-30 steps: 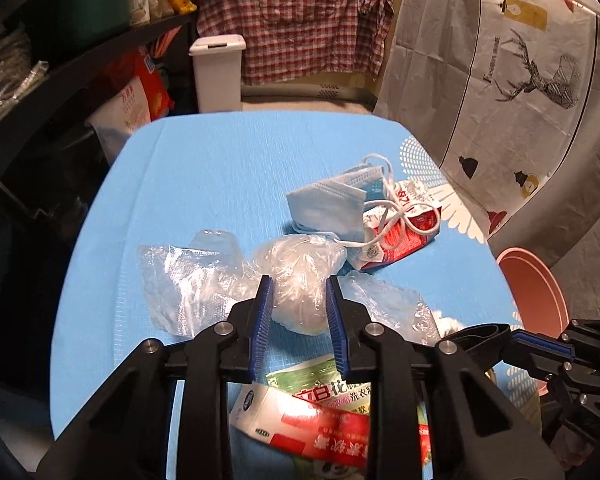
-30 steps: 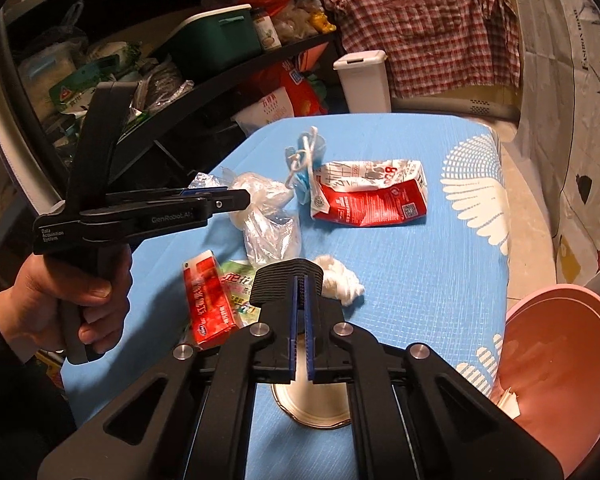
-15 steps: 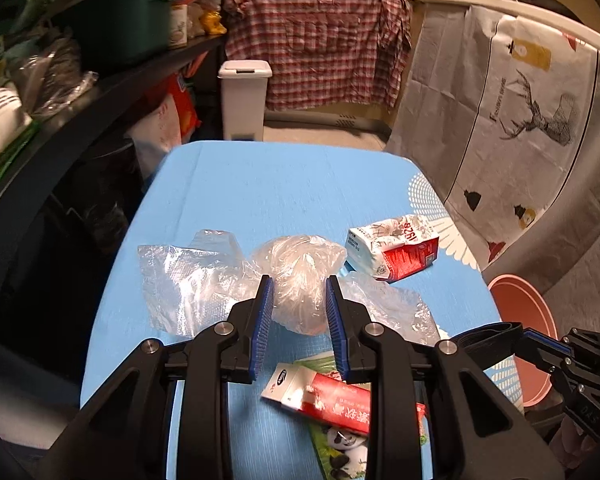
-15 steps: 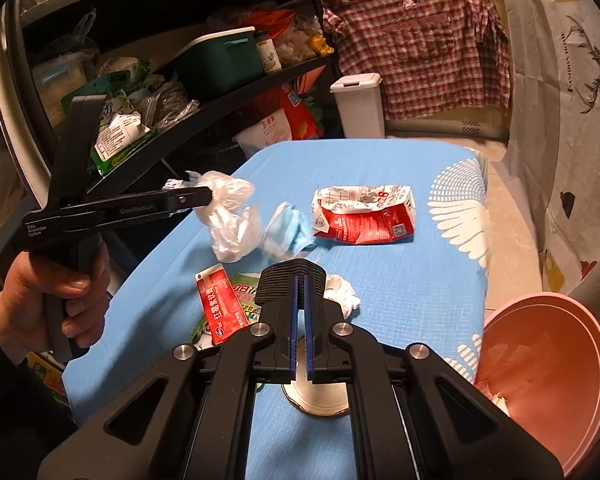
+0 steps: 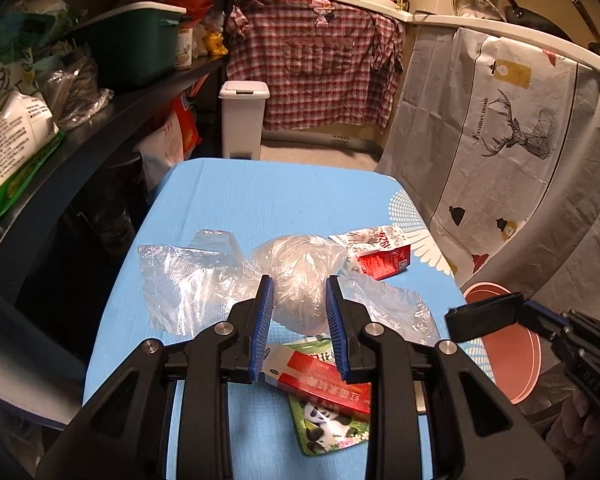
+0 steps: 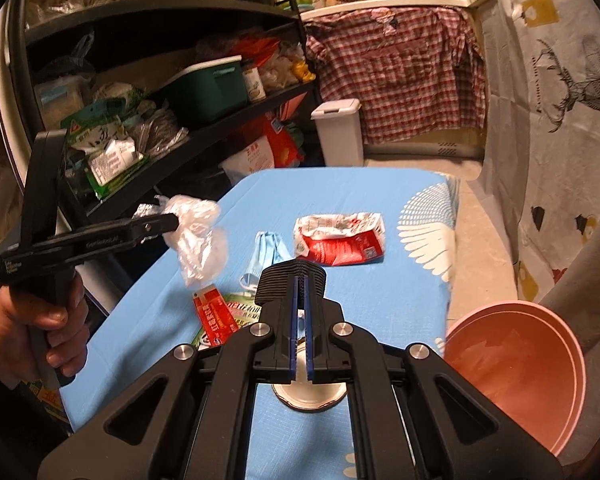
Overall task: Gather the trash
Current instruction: 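Grasp the clear plastic bag with the left tool, then carry the plastic bag over the pink bin with the left tool while the right tool follows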
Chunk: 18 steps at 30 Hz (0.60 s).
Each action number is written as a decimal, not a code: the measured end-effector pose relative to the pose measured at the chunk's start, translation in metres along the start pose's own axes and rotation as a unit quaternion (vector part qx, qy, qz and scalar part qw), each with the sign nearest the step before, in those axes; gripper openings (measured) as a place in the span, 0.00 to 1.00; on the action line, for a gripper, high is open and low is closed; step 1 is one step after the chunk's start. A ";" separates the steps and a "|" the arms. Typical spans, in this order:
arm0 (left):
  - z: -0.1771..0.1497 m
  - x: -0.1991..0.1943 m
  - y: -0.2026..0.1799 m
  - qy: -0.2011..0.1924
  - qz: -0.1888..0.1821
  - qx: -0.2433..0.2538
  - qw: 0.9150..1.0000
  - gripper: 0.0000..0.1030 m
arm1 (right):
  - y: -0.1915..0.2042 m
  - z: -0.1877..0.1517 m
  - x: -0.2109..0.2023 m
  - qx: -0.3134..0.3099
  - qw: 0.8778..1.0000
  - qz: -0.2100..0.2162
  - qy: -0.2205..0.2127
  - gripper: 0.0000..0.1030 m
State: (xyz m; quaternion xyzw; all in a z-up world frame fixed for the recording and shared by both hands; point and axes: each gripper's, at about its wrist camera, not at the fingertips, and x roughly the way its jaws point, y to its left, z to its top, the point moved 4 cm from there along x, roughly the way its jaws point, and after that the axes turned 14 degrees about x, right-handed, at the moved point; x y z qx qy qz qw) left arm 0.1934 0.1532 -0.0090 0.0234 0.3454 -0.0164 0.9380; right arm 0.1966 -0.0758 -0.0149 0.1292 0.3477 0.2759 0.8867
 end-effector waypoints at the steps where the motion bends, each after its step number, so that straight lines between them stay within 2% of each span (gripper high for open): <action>1: 0.000 -0.002 -0.001 -0.002 0.000 -0.001 1.000 0.26 | -0.001 0.002 -0.005 0.002 1.000 0.000 -0.005 0.03; 10: 0.007 -0.021 -0.017 -0.025 -0.012 0.001 1.000 0.26 | -0.012 0.025 -0.052 -0.003 0.997 -0.028 -0.071 0.03; 18: 0.008 -0.027 -0.031 -0.034 -0.024 0.012 0.999 0.26 | -0.023 0.044 -0.094 -0.004 0.992 -0.052 -0.114 0.03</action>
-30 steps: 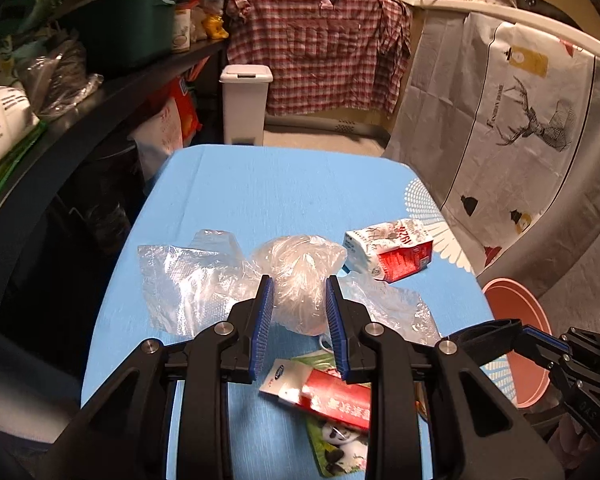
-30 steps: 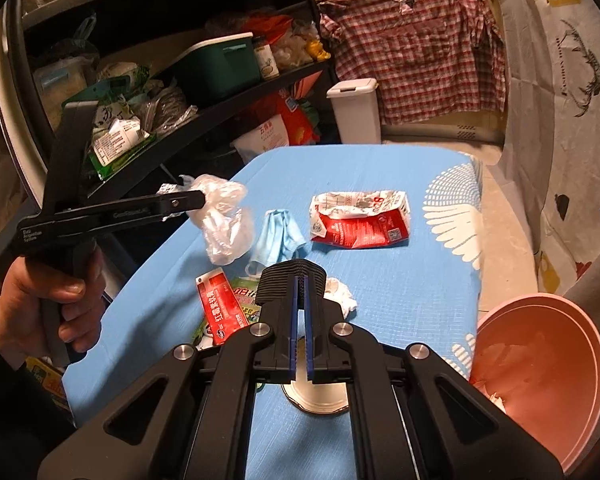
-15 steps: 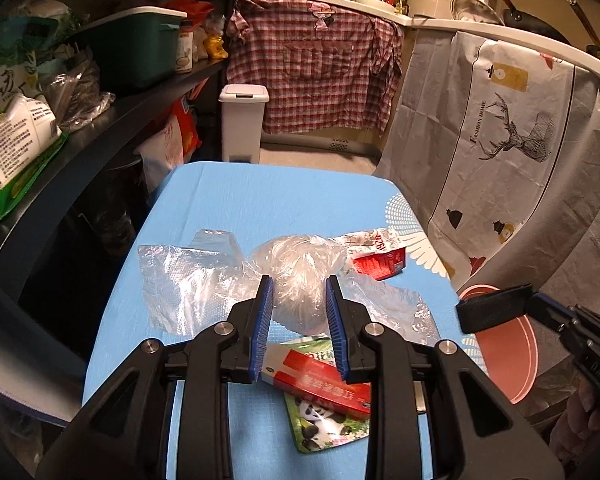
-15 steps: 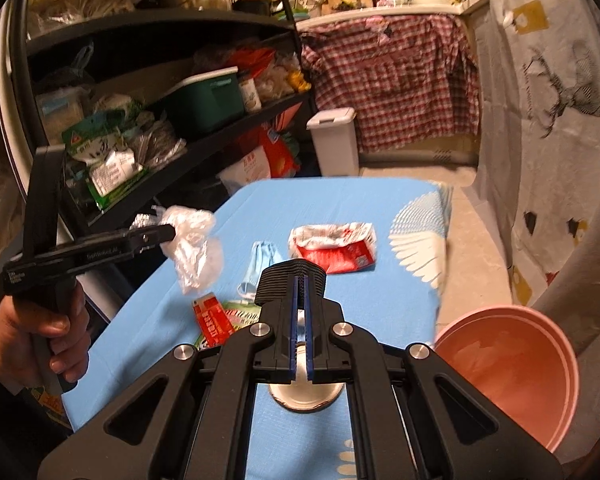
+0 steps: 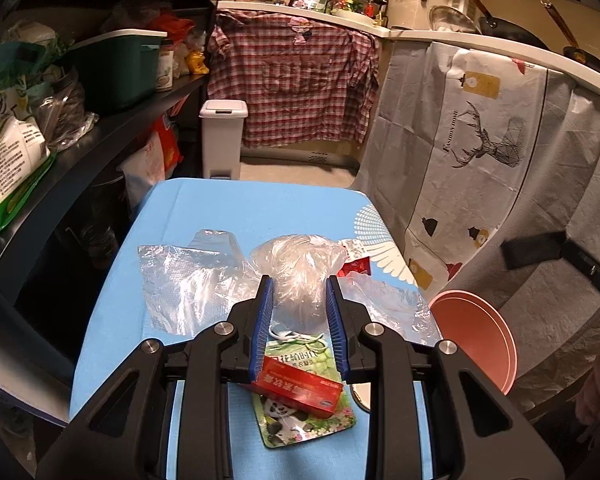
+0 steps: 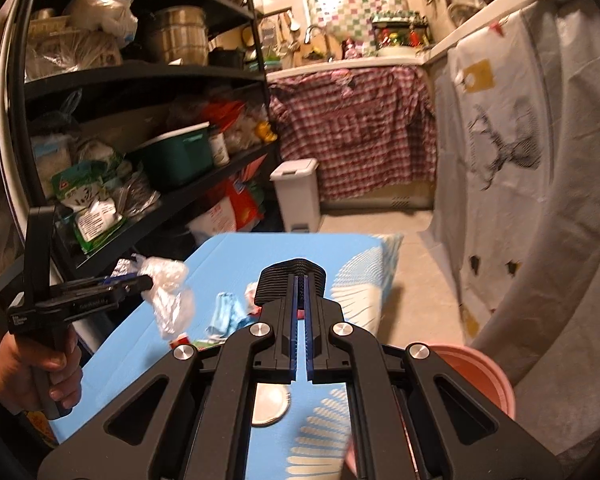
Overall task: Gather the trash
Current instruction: 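Carry the plastic bag over the pink bin with the left tool while the right tool follows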
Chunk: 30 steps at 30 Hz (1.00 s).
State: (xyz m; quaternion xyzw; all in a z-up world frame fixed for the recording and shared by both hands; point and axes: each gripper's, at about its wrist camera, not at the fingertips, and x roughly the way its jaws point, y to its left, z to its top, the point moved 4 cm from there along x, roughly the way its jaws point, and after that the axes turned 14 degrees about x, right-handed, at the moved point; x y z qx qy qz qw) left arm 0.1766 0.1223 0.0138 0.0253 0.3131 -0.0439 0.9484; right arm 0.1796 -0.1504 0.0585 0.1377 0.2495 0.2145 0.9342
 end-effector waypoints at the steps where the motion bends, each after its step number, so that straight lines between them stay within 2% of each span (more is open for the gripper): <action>1: 0.000 0.000 -0.002 -0.001 -0.002 0.002 1.000 0.26 | -0.003 0.003 -0.004 -0.003 1.000 -0.005 -0.006 0.03; 4: 0.002 0.000 -0.008 -0.002 -0.007 0.008 1.000 0.26 | -0.012 0.006 -0.010 -0.005 1.000 -0.018 -0.016 0.03; 14: 0.004 0.011 -0.033 0.001 -0.019 0.030 0.999 0.26 | -0.063 -0.006 0.002 0.049 0.998 -0.051 0.001 0.03; 30: 0.005 0.035 -0.089 0.008 -0.053 0.072 0.996 0.26 | -0.094 -0.010 0.004 0.068 0.995 -0.077 0.006 0.03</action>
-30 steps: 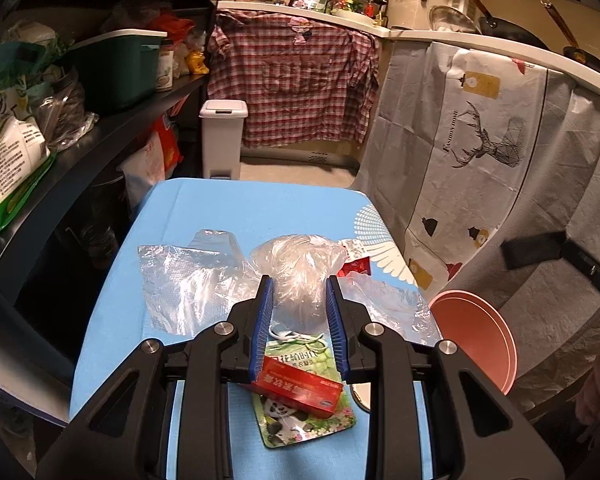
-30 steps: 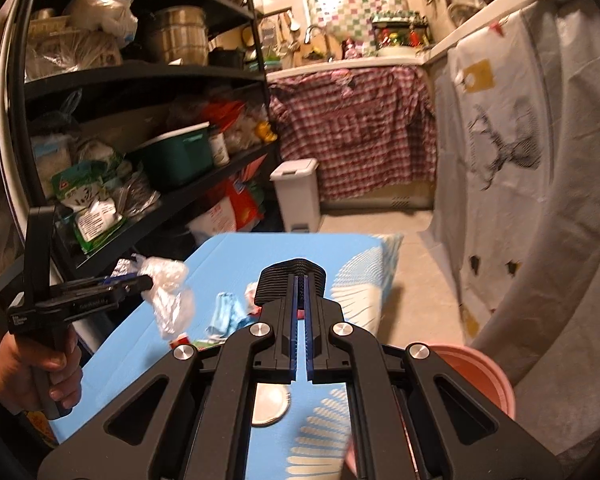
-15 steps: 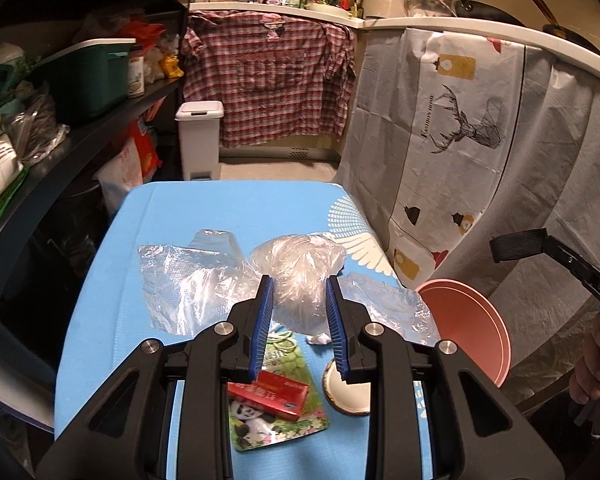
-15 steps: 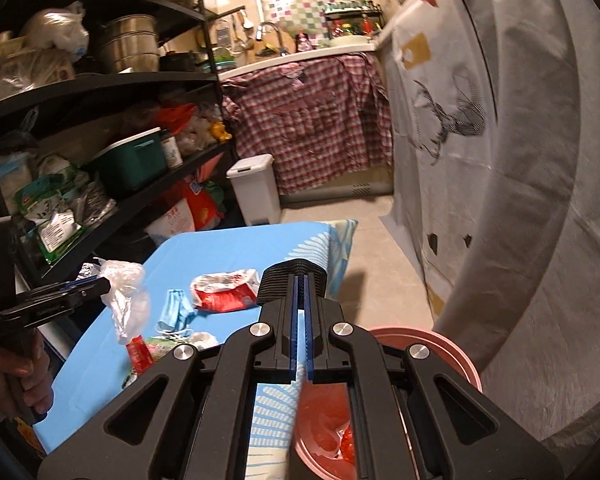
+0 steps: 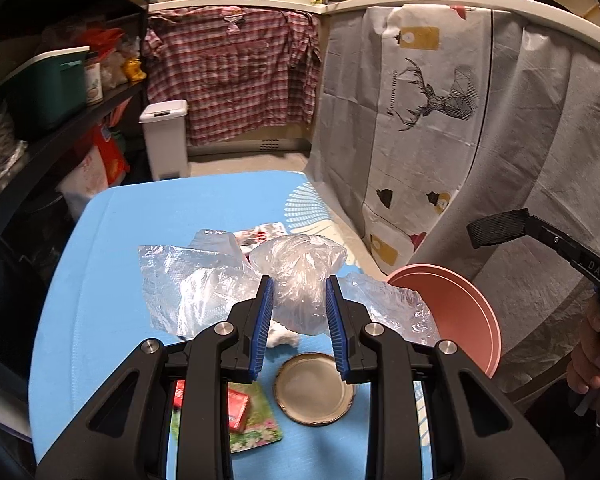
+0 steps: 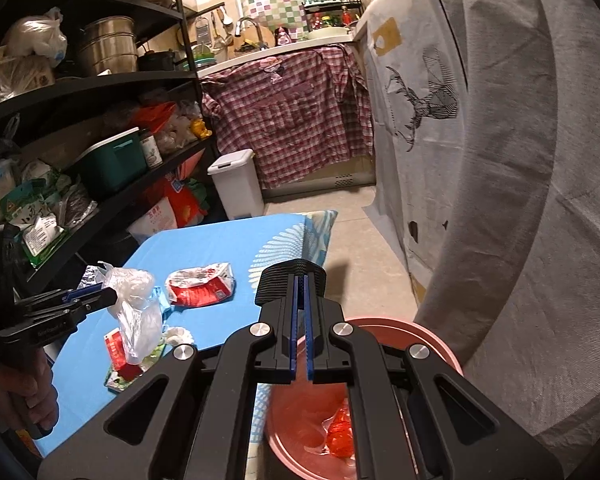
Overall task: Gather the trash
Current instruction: 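Carry the plastic bag over the pink bin with the left tool while the right tool follows, then open the left tool to drop the plastic bag into the pink bin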
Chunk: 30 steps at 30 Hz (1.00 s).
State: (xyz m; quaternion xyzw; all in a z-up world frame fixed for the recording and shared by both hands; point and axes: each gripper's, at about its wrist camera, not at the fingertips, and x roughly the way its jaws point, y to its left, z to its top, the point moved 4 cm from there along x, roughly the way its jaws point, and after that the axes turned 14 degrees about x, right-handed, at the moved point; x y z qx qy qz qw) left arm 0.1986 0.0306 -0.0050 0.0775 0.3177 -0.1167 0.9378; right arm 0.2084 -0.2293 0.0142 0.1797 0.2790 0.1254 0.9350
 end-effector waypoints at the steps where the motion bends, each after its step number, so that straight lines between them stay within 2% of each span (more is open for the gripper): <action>1: 0.001 0.001 -0.002 0.000 -0.001 0.001 1.000 0.26 | -0.003 0.000 0.000 0.000 1.000 -0.002 0.000 0.03; 20: 0.011 0.039 -0.062 0.011 -0.058 0.032 0.998 0.26 | -0.042 0.002 0.011 0.020 0.998 -0.058 0.009 0.03; 30: 0.013 0.058 -0.109 0.019 -0.097 0.067 0.993 0.26 | -0.054 0.000 0.018 0.018 0.996 -0.079 0.023 0.03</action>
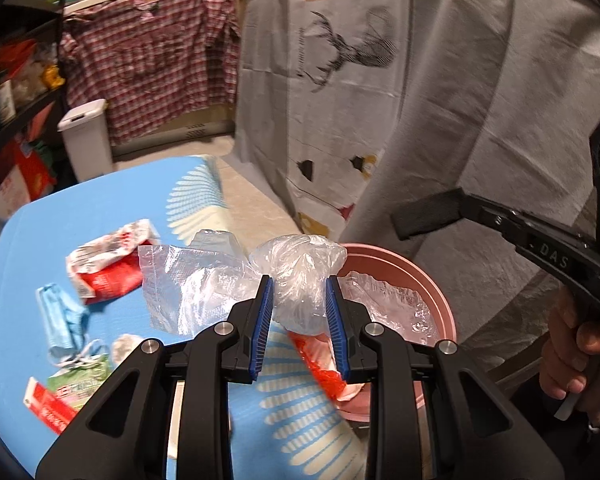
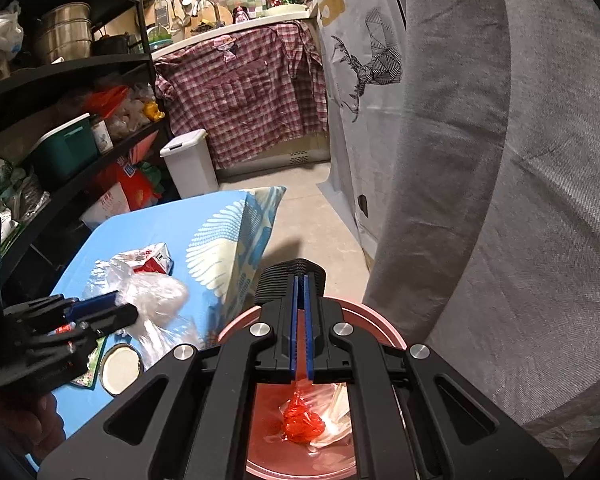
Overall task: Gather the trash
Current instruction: 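Open the left tool to drop the plastic bag into the pink bin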
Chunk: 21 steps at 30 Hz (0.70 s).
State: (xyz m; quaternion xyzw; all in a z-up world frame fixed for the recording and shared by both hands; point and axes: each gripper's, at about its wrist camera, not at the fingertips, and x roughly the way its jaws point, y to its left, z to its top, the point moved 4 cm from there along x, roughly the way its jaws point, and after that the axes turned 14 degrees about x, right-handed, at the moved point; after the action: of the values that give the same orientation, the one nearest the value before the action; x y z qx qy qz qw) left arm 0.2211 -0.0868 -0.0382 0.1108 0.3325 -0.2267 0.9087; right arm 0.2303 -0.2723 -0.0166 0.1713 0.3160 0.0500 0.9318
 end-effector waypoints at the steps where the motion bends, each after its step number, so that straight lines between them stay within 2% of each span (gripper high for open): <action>1: 0.000 0.003 -0.004 0.003 -0.004 0.004 1.000 0.26 | -0.001 0.000 0.001 0.002 1.000 -0.001 0.002 0.04; 4: 0.000 0.012 -0.014 0.014 -0.019 0.012 1.000 0.27 | -0.003 -0.001 0.006 0.004 1.000 -0.001 0.014 0.08; 6: 0.001 0.015 -0.016 0.019 -0.023 0.015 0.999 0.40 | -0.004 -0.003 0.009 0.000 1.000 -0.009 0.020 0.12; 9: 0.002 0.013 -0.014 0.014 -0.022 0.012 1.000 0.42 | -0.006 -0.004 0.009 0.003 1.000 -0.014 0.020 0.33; 10: 0.003 0.012 -0.010 0.012 -0.021 0.007 1.000 0.42 | -0.006 -0.004 0.009 0.004 1.000 -0.014 0.019 0.35; 16: 0.002 0.007 0.002 0.007 -0.016 -0.011 1.000 0.41 | -0.005 -0.005 0.009 0.001 1.000 -0.013 0.021 0.35; 21: -0.001 -0.006 0.013 -0.002 -0.007 -0.014 1.000 0.27 | 0.001 -0.006 0.008 -0.004 1.000 -0.011 0.019 0.35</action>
State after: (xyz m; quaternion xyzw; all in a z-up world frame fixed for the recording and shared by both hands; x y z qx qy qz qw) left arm 0.2224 -0.0731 -0.0340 0.0958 0.3348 -0.2287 0.9091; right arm 0.2332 -0.2681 -0.0257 0.1635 0.3354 0.0440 0.9267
